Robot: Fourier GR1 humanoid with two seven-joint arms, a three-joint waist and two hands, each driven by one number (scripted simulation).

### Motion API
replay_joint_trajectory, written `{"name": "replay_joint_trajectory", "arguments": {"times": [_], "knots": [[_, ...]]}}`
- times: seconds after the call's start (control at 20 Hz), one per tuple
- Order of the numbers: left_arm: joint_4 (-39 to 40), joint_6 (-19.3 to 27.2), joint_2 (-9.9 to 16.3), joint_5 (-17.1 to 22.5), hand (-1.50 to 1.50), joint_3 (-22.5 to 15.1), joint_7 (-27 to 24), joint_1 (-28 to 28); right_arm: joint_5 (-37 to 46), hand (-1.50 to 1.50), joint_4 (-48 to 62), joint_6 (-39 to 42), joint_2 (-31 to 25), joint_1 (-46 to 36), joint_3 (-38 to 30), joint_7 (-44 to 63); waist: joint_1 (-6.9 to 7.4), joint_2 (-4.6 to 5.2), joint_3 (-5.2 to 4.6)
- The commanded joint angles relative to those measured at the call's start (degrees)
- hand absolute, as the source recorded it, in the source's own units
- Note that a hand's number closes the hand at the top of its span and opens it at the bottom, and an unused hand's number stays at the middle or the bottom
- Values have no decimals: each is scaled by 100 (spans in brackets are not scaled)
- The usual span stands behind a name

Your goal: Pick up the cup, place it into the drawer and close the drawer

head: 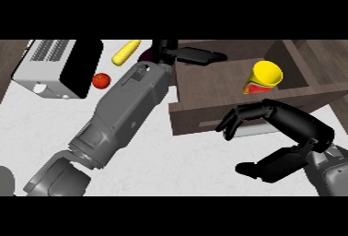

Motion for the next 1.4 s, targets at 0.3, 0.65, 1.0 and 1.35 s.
{"name": "replay_joint_trajectory", "arguments": {"times": [0.3, 0.65, 1.0, 1.35], "knots": [[-125, -175, -1, 299, -150, 149, -305, 236, 2710, -150, 983, -967, 95, 298, 802, -669, 676, -94, 4], [-468, -536, 108, 329, -150, 312, -520, 910, 3683, -150, 3487, -1337, 272, -491, 1143, -1667, 943, -85, 5], [-1065, -847, 527, 228, -150, 144, -400, 1613, 3975, 150, 5812, -2259, 685, -1590, 639, -2588, 1254, -71, 17], [-1617, -1136, 846, 355, -150, 147, -93, 1991, 3566, 150, 6884, -2672, 195, -2470, -350, -3415, 1562, -21, 32]]}}
